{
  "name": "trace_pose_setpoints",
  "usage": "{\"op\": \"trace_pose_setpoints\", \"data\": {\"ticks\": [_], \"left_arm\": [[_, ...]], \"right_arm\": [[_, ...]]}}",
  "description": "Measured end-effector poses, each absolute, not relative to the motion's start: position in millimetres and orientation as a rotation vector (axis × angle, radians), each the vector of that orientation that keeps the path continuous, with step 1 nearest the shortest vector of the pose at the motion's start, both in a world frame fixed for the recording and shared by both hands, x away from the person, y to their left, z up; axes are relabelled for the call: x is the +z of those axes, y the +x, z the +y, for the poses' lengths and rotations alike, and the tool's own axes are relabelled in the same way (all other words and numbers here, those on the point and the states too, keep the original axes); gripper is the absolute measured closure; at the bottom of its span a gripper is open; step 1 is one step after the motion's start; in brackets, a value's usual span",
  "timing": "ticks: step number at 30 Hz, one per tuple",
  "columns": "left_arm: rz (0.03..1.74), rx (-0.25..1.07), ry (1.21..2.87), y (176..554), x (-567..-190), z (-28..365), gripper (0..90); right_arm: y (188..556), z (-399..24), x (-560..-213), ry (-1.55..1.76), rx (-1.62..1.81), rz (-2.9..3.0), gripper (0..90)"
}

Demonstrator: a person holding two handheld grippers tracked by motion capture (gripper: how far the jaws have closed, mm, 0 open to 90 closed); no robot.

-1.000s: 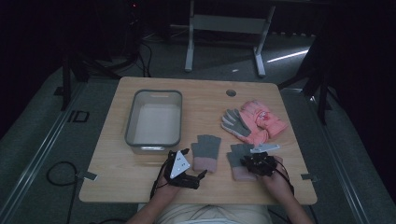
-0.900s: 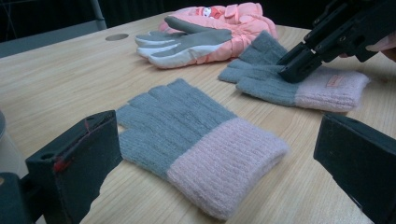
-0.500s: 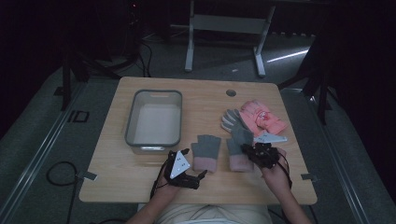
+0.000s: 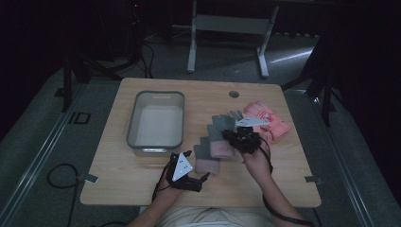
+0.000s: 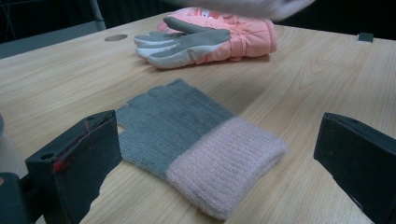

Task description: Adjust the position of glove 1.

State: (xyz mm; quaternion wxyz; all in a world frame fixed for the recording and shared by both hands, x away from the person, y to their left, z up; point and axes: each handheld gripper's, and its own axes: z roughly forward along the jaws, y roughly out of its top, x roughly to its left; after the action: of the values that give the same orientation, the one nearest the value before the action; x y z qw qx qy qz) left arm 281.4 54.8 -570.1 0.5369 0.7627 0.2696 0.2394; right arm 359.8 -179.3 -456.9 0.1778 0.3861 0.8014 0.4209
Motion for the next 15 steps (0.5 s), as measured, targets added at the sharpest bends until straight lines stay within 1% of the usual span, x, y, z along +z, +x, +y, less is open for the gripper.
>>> {"op": "trace_pose_setpoints", "data": {"ticks": [3, 5, 15], "left_arm": [[0.63, 0.578, 1.816, 280, -570, 54, 0.2], [0.623, 0.586, 1.819, 280, -570, 53, 0.2], [0.624, 0.574, 1.814, 280, -570, 54, 0.2]], "right_arm": [[360, -169, -463, 1.111, 1.188, 2.255, 84.4], [361, -157, -475, 1.151, 1.178, 2.265, 84.4], [356, -141, -511, 1.309, 1.109, 2.29, 84.3]]}}
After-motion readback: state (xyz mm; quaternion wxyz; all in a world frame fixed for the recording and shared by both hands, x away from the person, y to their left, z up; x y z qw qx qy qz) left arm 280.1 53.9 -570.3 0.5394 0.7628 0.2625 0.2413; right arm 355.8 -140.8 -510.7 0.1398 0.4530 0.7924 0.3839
